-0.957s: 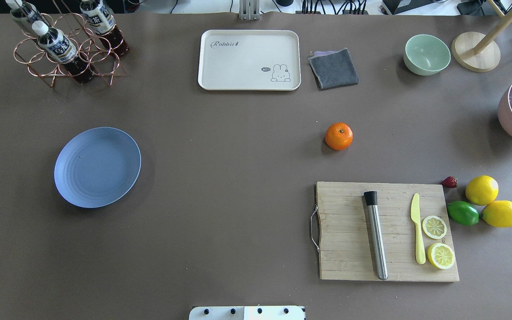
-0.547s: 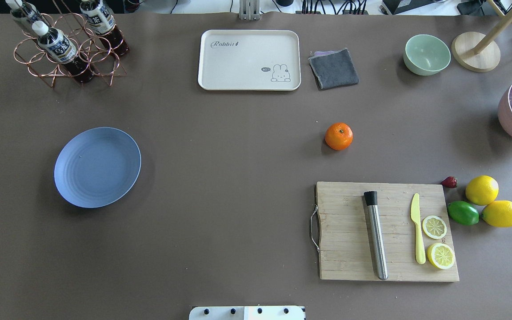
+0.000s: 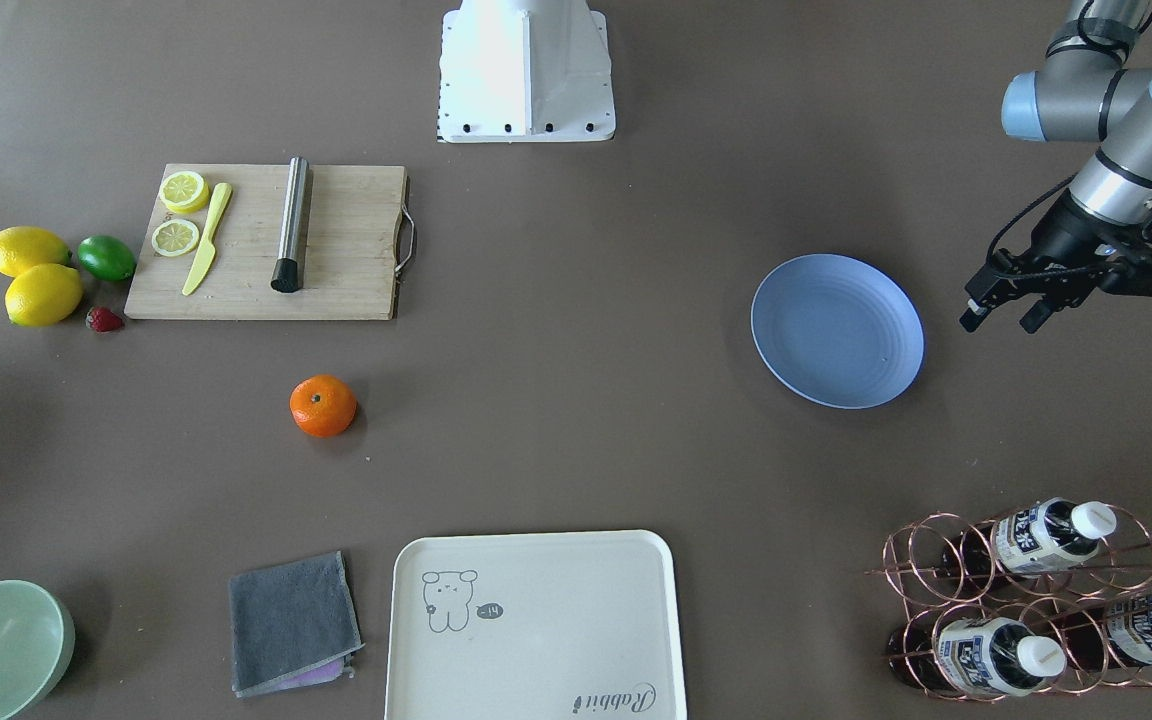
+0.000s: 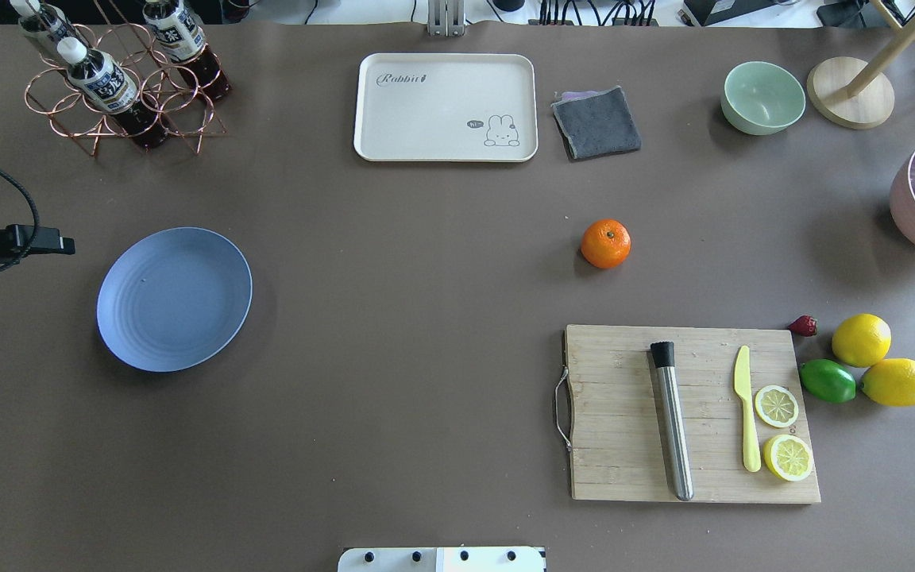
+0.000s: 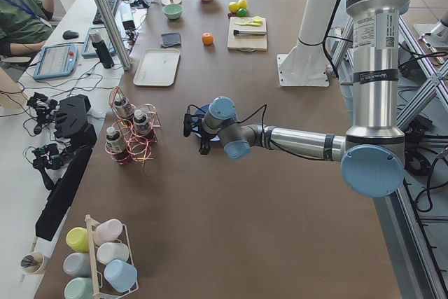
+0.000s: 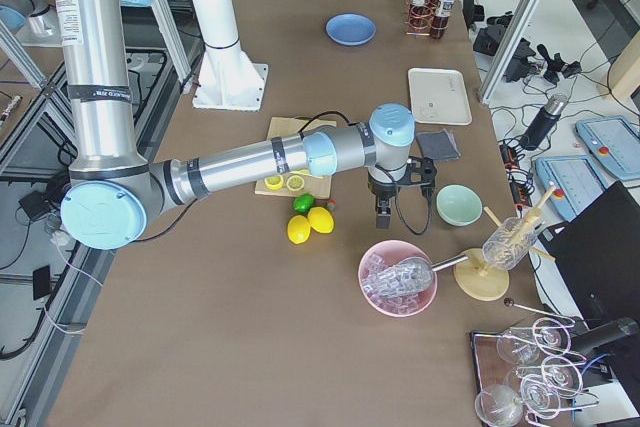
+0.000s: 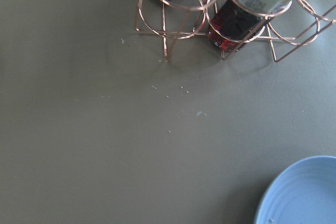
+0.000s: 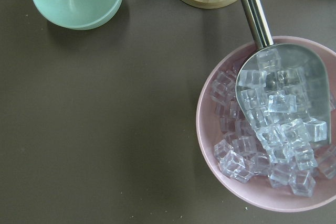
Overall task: Pick orange to plate
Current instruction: 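Move the left gripper toward the blue plate while the right gripper moves toward the orange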
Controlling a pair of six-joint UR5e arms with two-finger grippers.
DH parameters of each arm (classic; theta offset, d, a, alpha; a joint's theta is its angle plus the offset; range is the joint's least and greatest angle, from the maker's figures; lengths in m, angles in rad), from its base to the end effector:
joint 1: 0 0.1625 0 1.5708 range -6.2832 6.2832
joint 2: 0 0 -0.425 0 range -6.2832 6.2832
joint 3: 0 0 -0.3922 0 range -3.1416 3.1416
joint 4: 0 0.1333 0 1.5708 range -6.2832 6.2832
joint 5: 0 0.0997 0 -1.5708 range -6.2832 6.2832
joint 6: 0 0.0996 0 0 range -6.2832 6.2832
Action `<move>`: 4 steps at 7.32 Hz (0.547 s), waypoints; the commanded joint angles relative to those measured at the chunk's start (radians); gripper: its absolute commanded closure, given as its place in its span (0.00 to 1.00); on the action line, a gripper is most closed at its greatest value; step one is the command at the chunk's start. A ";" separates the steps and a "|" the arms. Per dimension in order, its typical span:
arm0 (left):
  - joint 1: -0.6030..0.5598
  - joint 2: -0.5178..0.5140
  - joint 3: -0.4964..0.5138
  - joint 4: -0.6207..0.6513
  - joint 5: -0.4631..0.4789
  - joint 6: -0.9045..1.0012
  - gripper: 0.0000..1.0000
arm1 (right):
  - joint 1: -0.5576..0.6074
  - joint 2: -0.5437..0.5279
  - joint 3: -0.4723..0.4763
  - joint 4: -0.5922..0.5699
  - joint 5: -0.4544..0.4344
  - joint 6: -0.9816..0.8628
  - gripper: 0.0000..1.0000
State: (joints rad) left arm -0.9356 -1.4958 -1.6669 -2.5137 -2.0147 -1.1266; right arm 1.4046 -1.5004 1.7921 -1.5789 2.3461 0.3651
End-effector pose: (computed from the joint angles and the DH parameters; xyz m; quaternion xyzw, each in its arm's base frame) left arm 0.2185 -0.4490 0.5474 0.1374 0.4729 -0.1113 0.8632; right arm -0.0235 -0.5245 0.5141 0.0280 -0.3954 0.0378 0.9173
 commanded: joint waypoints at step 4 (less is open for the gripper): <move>0.168 -0.009 0.009 -0.005 0.086 -0.021 0.03 | -0.128 0.012 -0.005 0.148 -0.028 0.228 0.00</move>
State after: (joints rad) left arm -0.8121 -1.5023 -1.6600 -2.5199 -1.9631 -1.1474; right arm 1.2955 -1.4913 1.7875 -1.4405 2.3225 0.5719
